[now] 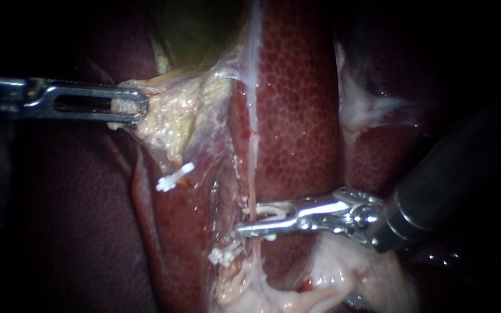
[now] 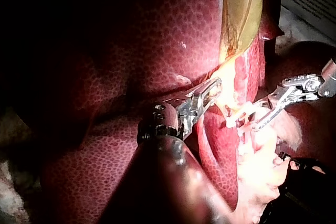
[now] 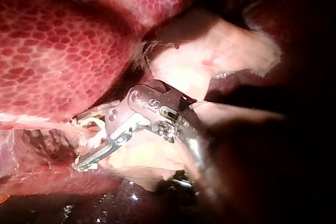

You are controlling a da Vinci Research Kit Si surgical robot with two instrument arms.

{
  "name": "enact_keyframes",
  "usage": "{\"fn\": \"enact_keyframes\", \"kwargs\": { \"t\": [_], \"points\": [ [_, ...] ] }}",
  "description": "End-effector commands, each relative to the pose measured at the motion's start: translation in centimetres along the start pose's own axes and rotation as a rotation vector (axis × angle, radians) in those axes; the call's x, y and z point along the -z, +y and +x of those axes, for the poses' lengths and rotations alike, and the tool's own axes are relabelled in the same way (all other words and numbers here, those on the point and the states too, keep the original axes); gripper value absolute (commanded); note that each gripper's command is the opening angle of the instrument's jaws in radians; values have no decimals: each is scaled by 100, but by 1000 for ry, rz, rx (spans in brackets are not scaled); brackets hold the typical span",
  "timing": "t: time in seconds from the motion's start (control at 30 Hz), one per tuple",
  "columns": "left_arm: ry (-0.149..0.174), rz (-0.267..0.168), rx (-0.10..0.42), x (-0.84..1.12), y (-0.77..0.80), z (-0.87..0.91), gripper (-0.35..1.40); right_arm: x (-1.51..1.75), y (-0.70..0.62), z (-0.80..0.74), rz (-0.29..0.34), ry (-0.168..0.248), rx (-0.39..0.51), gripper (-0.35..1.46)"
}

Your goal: Clipping second clip right tube

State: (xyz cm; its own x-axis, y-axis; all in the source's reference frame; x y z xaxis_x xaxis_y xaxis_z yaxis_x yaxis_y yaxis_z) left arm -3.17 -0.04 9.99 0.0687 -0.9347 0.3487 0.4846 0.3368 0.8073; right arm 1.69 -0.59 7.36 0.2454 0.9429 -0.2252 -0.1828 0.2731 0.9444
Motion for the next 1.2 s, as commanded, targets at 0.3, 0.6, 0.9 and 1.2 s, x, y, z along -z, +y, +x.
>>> {"fn": "enact_keyframes", "kwargs": {
  "t": [0.3,0.6,0.9,1.2],
  "points": [
    [0,-1,0,-1,0,0,-35,-11,2,-2,6,-5,-3,43],
    [2,-2,0,-1,0,0,-35,-9,2,-1,7,-6,-16,-8],
    [2,-2,0,0,0,1,-35,-3,1,1,9,-7,-17,-35],
    [2,-2,0,0,0,1,-35,6,6,4,1,0,-24,-35]
  ]
}}
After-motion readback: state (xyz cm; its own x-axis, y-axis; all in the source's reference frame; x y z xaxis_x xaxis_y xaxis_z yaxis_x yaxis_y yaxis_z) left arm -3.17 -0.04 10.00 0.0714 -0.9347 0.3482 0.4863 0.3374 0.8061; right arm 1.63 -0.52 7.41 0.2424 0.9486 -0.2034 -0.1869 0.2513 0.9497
